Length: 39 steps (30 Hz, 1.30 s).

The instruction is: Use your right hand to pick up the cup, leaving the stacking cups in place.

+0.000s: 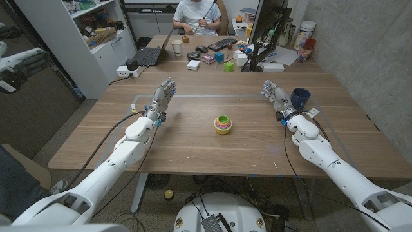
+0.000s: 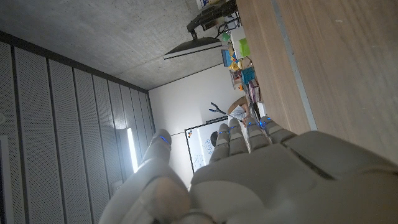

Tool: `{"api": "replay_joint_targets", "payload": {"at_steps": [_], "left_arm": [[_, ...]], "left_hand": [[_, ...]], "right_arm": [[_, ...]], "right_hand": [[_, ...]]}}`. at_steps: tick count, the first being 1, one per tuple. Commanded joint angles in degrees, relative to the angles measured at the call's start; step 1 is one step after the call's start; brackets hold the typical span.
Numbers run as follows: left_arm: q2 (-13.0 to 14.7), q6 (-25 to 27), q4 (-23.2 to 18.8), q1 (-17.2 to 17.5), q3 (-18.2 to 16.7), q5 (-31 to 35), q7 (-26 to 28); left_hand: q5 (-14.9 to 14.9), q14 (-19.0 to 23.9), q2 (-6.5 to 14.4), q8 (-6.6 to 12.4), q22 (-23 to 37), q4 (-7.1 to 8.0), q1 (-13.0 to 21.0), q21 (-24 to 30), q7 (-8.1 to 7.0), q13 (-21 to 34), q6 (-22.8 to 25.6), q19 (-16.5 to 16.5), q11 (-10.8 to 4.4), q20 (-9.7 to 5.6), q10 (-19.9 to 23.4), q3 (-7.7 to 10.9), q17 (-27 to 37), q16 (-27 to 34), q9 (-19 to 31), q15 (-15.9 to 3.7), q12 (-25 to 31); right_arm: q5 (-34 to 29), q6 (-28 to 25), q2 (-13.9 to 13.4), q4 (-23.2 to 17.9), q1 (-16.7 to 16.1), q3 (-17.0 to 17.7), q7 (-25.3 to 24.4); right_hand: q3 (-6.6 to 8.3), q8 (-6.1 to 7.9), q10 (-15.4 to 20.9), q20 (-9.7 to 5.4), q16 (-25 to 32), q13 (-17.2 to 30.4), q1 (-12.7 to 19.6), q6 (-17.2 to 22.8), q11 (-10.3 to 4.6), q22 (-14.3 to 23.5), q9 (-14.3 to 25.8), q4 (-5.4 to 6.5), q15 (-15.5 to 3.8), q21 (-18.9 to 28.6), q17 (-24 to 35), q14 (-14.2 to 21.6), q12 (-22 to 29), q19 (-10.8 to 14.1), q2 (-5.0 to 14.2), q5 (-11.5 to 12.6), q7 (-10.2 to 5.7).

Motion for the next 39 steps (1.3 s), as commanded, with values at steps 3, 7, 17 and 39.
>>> {"api": "replay_joint_targets", "payload": {"at_steps": [3,7,17,39], "left_arm": [[-3.2,2.4,-0.3,1.0,-4.2,3.5,-1.9],[-3.9,2.7,-0.2,1.2,-4.9,4.2,-2.4],[-5.1,3.5,0.2,1.2,-6.1,5.3,-3.0],[-6.3,3.8,1.2,0.6,-6.9,6.3,-4.1]], "left_hand": [[0.2,0.0,0.1,0.39,0.3,-0.01,0.7,0.3,0.38,0.2,0.1,-0.6,-0.02,0.07,0.6,0.30,0.1,0.4,0.3,0.46,0.4],[0.2,-0.1,0.1,0.39,0.3,-0.02,0.7,0.3,0.39,0.2,0.1,-0.7,0.00,0.18,0.7,0.28,0.1,0.4,0.3,0.48,0.4],[0.2,-0.1,0.2,0.39,0.3,-0.01,0.7,0.3,0.40,0.2,0.3,-0.8,-0.09,0.42,0.8,0.24,0.1,0.4,0.3,0.47,0.4],[0.2,0.9,0.4,0.45,0.4,0.05,0.6,0.9,0.26,0.2,0.8,0.7,-0.01,1.10,1.4,0.15,0.2,0.7,0.3,0.53,0.6]], "right_arm": [[0.4,-0.4,-0.5,-0.3,0.1,-0.1,0.4],[0.5,-0.4,-0.4,-0.3,0.0,-0.1,0.5],[0.7,-0.5,-1.1,-2.4,-0.8,0.2,0.0],[-2.1,1.5,-5.8,-12.7,-4.5,2.5,-2.3]], "right_hand": [[0.41,0.26,0.2,0.05,0.2,0.3,0.3,0.3,0.00,0.3,0.3,0.08,0.16,0.2,0.2,0.3,0.2,0.4,0.04,0.3,-0.01],[0.38,0.27,0.2,0.07,0.2,0.3,0.3,0.3,0.09,0.3,0.3,0.10,0.18,0.2,0.2,0.3,0.2,0.4,0.03,0.3,-0.02],[0.31,0.26,0.3,0.09,0.2,0.3,0.2,0.3,0.11,0.3,0.3,0.20,0.19,0.1,0.2,0.4,0.3,0.5,0.02,0.2,0.01],[0.07,-0.02,-0.2,0.60,-0.1,0.3,0.0,-0.7,-0.01,0.3,0.3,0.31,0.35,-0.1,0.3,0.3,0.0,0.7,-0.24,0.2,0.22]]}}
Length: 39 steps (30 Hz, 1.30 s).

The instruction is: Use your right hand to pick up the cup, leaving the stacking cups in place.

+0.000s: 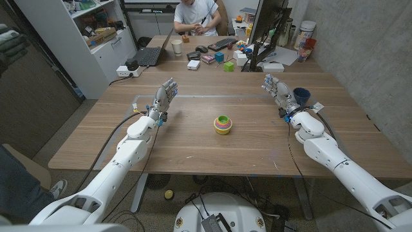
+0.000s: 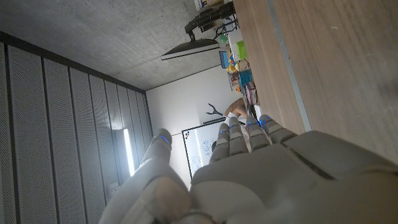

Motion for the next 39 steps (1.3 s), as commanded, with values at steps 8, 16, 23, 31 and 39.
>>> {"api": "replay_joint_targets", "payload": {"at_steps": [8,16,23,31,39], "left_arm": [[-0.6,0.4,0.2,0.1,-0.6,0.6,-0.6],[-0.5,0.1,-0.1,0.3,-0.9,0.5,-0.9],[-0.6,-1.3,-0.8,0.9,-1.5,0.2,-1.0],[-0.3,-1.1,-1.4,1.0,-1.5,0.3,-0.4],[-0.3,-1.1,-1.3,0.7,-1.2,0.4,-0.7]], "left_hand": [[0.2,0.3,0.2,0.42,0.2,0.05,0.4,0.2,-0.09,0.2,0.5,0.0,-0.17,0.69,0.4,0.13,0.2,0.4,0.3,-0.01,0.2],[0.2,0.2,0.3,0.55,0.2,0.06,0.5,0.1,-0.09,0.2,1.0,-0.1,-0.23,0.85,0.8,0.13,0.2,0.4,0.3,-0.02,0.3],[0.3,0.7,0.5,0.75,0.2,0.07,0.5,0.0,-0.09,0.2,1.7,-0.3,-0.42,1.61,1.6,0.17,0.2,0.5,0.3,0.03,0.6],[0.3,0.6,0.6,0.71,0.2,0.08,0.6,0.0,-0.15,0.3,1.8,-0.2,-0.41,1.48,1.7,0.21,0.2,0.5,0.3,0.12,0.6],[0.3,0.3,0.8,0.71,0.3,0.08,0.7,0.1,-1.85,0.3,2.3,0.0,-2.16,2.81,1.9,0.22,0.2,0.3,0.4,-0.90,0.5]], "right_arm": [[-5.0,0.4,-5.1,-8.3,-2.7,2.1,-3.1],[-8.2,-1.5,-8.4,-10.4,-2.0,3.0,-3.7],[-9.4,-3.6,-11.5,-11.3,-1.2,4.2,-2.7],[-11.4,-5.2,-14.2,-13.0,-1.4,5.8,-3.5],[-14.0,-9.0,-17.1,-15.3,-1.6,6.9,-4.6]], "right_hand": [[0.04,-0.02,-0.3,3.32,-0.4,0.1,0.5,-0.8,0.31,0.0,0.3,-0.28,0.28,0.3,0.1,0.6,0.0,2.3,-0.82,0.3,0.04],[0.46,0.10,-0.4,6.93,-1.2,0.0,2.5,-0.9,0.10,-0.1,0.3,-2.12,0.54,0.4,-0.6,0.8,0.0,4.3,-1.75,0.6,0.27],[0.57,0.34,-0.4,12.52,-2.9,-0.1,5.2,-0.5,-1.30,-0.2,0.2,-3.77,4.14,-0.2,-1.5,-0.1,-0.1,6.0,-3.91,0.4,-0.96],[0.60,0.38,-0.9,13.21,-3.3,-0.1,6.3,-0.3,-2.72,-0.2,0.2,-3.99,5.28,-0.7,-1.6,-0.1,-0.4,6.1,-4.69,0.3,-2.69],[0.22,1.94,-2.3,13.56,-4.8,0.1,8.3,4.9,-4.97,-0.1,0.3,-3.59,6.00,-2.4,-1.7,-1.5,-0.4,2.2,-6.79,0.0,-9.84]]}}
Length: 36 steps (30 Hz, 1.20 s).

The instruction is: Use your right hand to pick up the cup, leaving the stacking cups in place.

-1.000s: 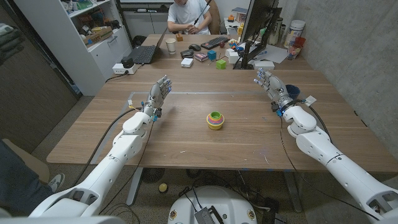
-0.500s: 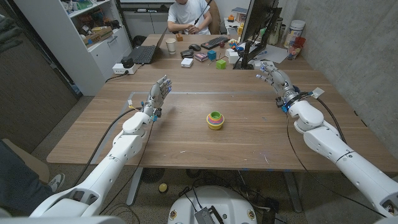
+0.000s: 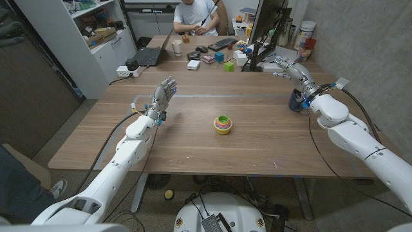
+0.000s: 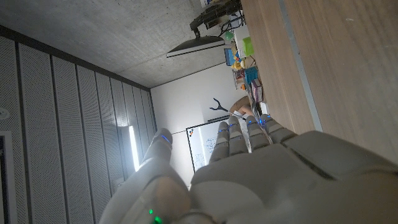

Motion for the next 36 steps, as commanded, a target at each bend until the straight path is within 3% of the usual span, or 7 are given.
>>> {"api": "replay_joint_targets", "payload": {"at_steps": [1,3,14,19,20,27,36], "left_arm": [[0.1,-0.3,-0.4,-0.1,0.2,0.1,0.0],[0.1,-0.4,-0.3,-0.1,0.1,0.0,-0.2],[0.0,-0.8,0.0,0.0,0.2,-0.3,-0.7],[0.1,-0.7,-0.1,0.1,0.2,-0.2,-0.6],[0.1,-0.7,-0.2,0.1,0.2,-0.1,-0.5],[0.2,-0.7,-0.6,0.6,0.1,-0.3,-0.4],[0.6,-0.8,-1.7,1.7,-0.3,-0.3,0.3]], "left_hand": [[0.2,-0.2,0.4,0.30,0.3,0.07,0.2,0.2,-1.54,0.3,0.6,0.4,-1.85,2.02,0.7,0.20,0.3,0.1,0.1,-1.19,0.3],[0.2,-0.2,0.4,0.30,0.3,0.06,0.2,0.2,-1.67,0.3,0.7,0.5,-1.99,2.43,0.7,0.19,0.3,0.1,0.1,-1.24,0.3],[0.2,-0.3,0.4,0.37,0.3,0.04,0.2,0.1,-1.85,0.3,1.2,0.3,-2.22,3.24,1.0,0.14,0.3,0.0,0.1,-1.45,0.4],[0.2,-0.4,0.3,0.36,0.3,0.03,0.2,0.0,-1.85,0.3,1.3,0.0,-2.21,3.37,1.0,0.13,0.3,0.0,0.1,-1.43,0.3],[0.2,-0.5,0.3,0.35,0.3,0.03,0.2,0.0,-1.85,0.3,1.3,0.0,-2.27,3.35,1.0,0.12,0.3,0.0,0.1,-1.40,0.3],[0.2,-0.6,0.3,0.40,0.3,0.03,0.2,-0.1,-1.86,0.3,1.6,-0.3,-2.39,3.37,1.2,0.10,0.3,-0.1,0.1,-1.43,0.4],[0.2,-0.9,0.4,0.49,0.3,0.03,0.2,-0.2,-2.00,0.3,2.0,-0.6,-2.45,3.58,1.3,0.08,0.3,-0.1,0.1,-1.40,0.4]], "right_arm": [[-4.2,-6.5,-5.2,-3.9,-0.4,2.1,-1.7],[-4.7,-7.7,-6.2,-4.6,-0.8,2.6,-2.0],[-5.3,-11.8,-9.2,-7.1,-2.6,5.3,-2.9],[-6.2,-13.9,-10.0,-7.8,-2.9,5.6,-3.5],[-6.4,-14.5,-10.2,-8.0,-2.9,5.6,-3.6],[-7.6,-17.6,-11.7,-8.6,-2.1,5.1,-2.9],[-10.3,-23.9,-15.2,-10.7,0.1,3.7,-1.0]], "right_hand": [[-0.44,1.77,-0.5,-0.01,-1.3,0.2,1.0,5.5,-0.94,0.1,0.3,0.30,0.75,-1.0,0.1,-2.1,0.0,-3.4,-1.41,-0.4,-4.21],[-1.03,2.11,-0.8,-0.01,-1.6,0.2,0.9,7.6,-0.96,0.1,0.3,0.37,0.74,-1.2,0.1,-2.6,0.0,-5.3,-2.72,-0.5,-5.23],[-1.17,1.94,-1.1,-0.01,-1.6,0.3,1.4,8.1,-0.80,0.1,0.3,0.27,0.76,-1.3,0.1,-2.8,0.0,-6.7,-3.39,-0.3,-5.54],[-1.19,1.22,-1.2,-0.02,-1.6,0.3,1.7,6.8,-0.50,0.1,0.3,0.24,0.83,-1.2,0.1,-2.8,0.0,-7.4,-3.68,-0.2,-5.23],[-1.22,0.87,-1.2,-0.03,-1.6,0.3,2.0,6.2,0.28,0.1,0.4,0.28,0.86,-1.2,0.1,-2.8,0.1,-7.8,-3.84,-0.2,-4.89],[-1.41,-0.31,-0.5,-0.04,-1.5,0.6,2.5,3.3,1.57,0.1,0.4,0.37,0.87,-1.0,0.1,-2.5,0.5,-8.9,-4.54,0.0,-4.21],[-1.68,-1.15,-4.1,-0.04,-2.0,1.1,3.6,-1.2,2.58,0.2,0.5,0.38,1.95,-0.6,0.1,-4.0,-0.3,-9.8,-5.76,0.3,-4.25]]}}
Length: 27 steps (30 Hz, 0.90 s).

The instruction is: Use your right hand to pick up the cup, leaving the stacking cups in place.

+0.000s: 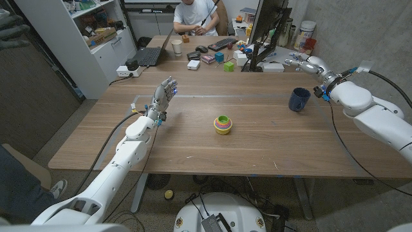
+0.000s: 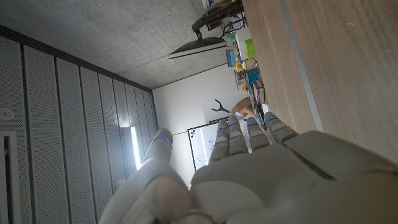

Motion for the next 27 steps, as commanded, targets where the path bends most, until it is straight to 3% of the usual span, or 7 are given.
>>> {"api": "replay_joint_targets", "payload": {"at_steps": [1,4,14,18,22,27], "left_arm": [[0.3,-0.2,-1.2,1.1,-0.5,0.0,0.9],[0.4,-0.3,-1.5,1.3,-0.5,-0.1,1.0],[0.6,-0.2,-2.5,1.8,-0.3,0.0,1.6],[0.7,-0.1,-2.8,2.1,-0.3,0.0,1.7],[0.8,0.1,-3.1,2.3,-0.2,0.0,1.9],[0.9,0.4,-3.3,2.4,-0.1,0.0,2.0]], "left_hand": [[0.2,-0.4,0.4,0.26,0.3,0.03,0.2,-0.3,-0.14,0.3,0.9,-0.6,-0.31,0.46,0.3,0.08,0.3,-0.1,0.2,-0.04,0.4],[0.2,-0.8,0.4,0.27,0.3,0.04,0.2,-0.3,0.15,0.3,1.1,-0.8,0.03,0.37,0.3,0.06,0.3,-0.2,0.2,0.05,0.4],[0.2,-1.2,0.4,0.31,0.4,0.06,0.2,-0.4,0.31,0.3,1.5,-1.2,0.09,0.18,0.3,0.02,0.3,-0.3,0.2,0.33,0.3],[0.2,-1.3,0.4,0.28,0.4,0.07,0.1,-0.4,0.32,0.3,1.6,-1.2,-0.17,0.23,0.4,0.00,0.3,-0.3,0.2,0.51,0.3],[0.2,-1.4,0.4,0.26,0.4,0.08,0.1,-0.4,0.34,0.3,1.7,-1.3,0.01,0.40,0.4,-0.02,0.3,-0.3,0.2,0.82,0.3],[0.2,-1.5,0.4,0.27,0.4,0.10,0.1,-0.4,0.26,0.3,1.9,-1.5,-0.06,0.95,0.5,-0.04,0.3,-0.3,0.2,0.87,0.3]], "right_arm": [[-3.2,-7.2,-4.3,-2.3,2.3,-1.4,2.5],[-3.5,-8.7,-5.6,-2.6,3.2,-1.9,4.4],[-5.6,-14.3,-9.1,-4.5,5.5,-3.6,7.8],[-7.7,-17.6,-10.6,-5.6,7.3,-5.2,9.2],[-10.6,-20.8,-12.1,-6.6,9.4,-7.2,11.2],[-13.6,-23.5,-12.9,-7.4,11.7,-9.3,13.4]], "right_hand": [[-0.46,-0.19,-1.8,0.18,-0.3,0.5,0.6,-1.8,0.57,0.2,0.2,0.05,0.85,0.3,0.1,-1.1,-0.4,-0.6,-0.96,0.4,0.13],[-1.05,-0.32,-4.3,0.21,-0.7,0.9,0.7,-4.9,0.75,0.1,0.2,0.30,1.04,0.0,0.3,-3.0,-0.4,-2.7,-2.23,0.6,1.56],[-2.30,0.13,-9.9,0.19,-1.3,1.4,0.4,-8.6,1.02,0.1,0.3,0.76,2.05,-0.1,0.4,-7.9,-0.7,-6.8,-4.37,1.6,2.04],[-2.76,0.11,-11.7,0.15,-1.1,1.4,0.1,-9.5,1.23,0.3,0.3,1.04,2.94,0.4,0.4,-8.3,-0.8,-6.3,-4.78,2.0,1.28],[-3.09,0.65,-13.5,0.06,-0.6,1.4,0.0,-9.0,1.50,0.5,0.4,1.33,3.39,1.4,0.3,-8.1,-0.6,-4.1,-4.78,2.5,-0.48],[-3.01,1.19,-13.9,-0.01,0.0,1.4,0.4,-8.0,1.41,0.7,0.5,1.36,3.56,2.3,0.3,-7.0,-0.2,-1.7,-4.37,2.8,-1.33]]}}
